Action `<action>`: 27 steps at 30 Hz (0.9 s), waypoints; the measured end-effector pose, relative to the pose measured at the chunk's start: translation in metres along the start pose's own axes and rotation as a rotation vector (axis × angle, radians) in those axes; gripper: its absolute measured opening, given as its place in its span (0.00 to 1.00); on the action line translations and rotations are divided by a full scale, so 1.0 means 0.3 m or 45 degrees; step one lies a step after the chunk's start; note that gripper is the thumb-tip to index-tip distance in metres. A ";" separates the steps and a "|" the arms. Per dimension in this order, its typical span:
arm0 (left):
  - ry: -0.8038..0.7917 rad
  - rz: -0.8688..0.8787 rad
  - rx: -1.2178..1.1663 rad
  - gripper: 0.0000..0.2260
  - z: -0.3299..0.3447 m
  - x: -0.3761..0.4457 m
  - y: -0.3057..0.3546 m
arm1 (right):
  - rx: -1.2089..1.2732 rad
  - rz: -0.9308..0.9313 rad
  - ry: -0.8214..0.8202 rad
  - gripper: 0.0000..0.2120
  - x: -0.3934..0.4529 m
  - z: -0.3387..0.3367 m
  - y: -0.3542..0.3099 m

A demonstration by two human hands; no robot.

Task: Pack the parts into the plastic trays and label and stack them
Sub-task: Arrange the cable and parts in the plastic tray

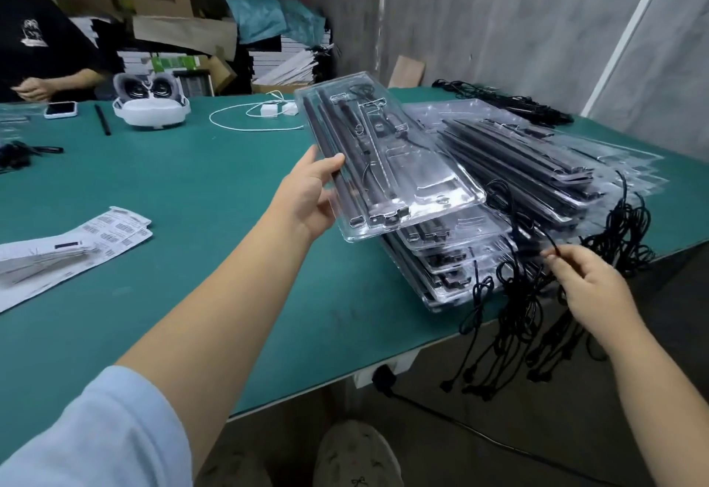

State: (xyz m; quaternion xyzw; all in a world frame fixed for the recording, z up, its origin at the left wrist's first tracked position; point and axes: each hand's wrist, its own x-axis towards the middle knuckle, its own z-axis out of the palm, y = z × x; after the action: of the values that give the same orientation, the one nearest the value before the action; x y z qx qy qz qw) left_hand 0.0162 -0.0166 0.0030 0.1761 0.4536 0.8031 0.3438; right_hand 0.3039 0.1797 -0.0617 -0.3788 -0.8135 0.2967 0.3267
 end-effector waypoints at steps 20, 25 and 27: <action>0.029 -0.078 -0.306 0.13 -0.039 0.004 0.063 | 1.319 0.487 -0.530 0.07 0.076 -0.096 -0.405; 0.070 -0.019 -0.366 0.10 -0.152 -0.027 0.121 | 1.657 0.605 -0.722 0.06 0.067 0.004 -0.538; 0.116 0.028 -0.327 0.09 -0.228 -0.052 0.140 | 1.734 0.687 -0.811 0.07 0.046 0.086 -0.578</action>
State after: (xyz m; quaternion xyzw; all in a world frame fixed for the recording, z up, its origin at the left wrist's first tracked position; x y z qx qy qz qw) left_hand -0.0302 -0.0840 0.0031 0.0991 0.3604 0.8655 0.3336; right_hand 0.2043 0.0917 0.0535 -0.1767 -0.3880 0.8912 0.1550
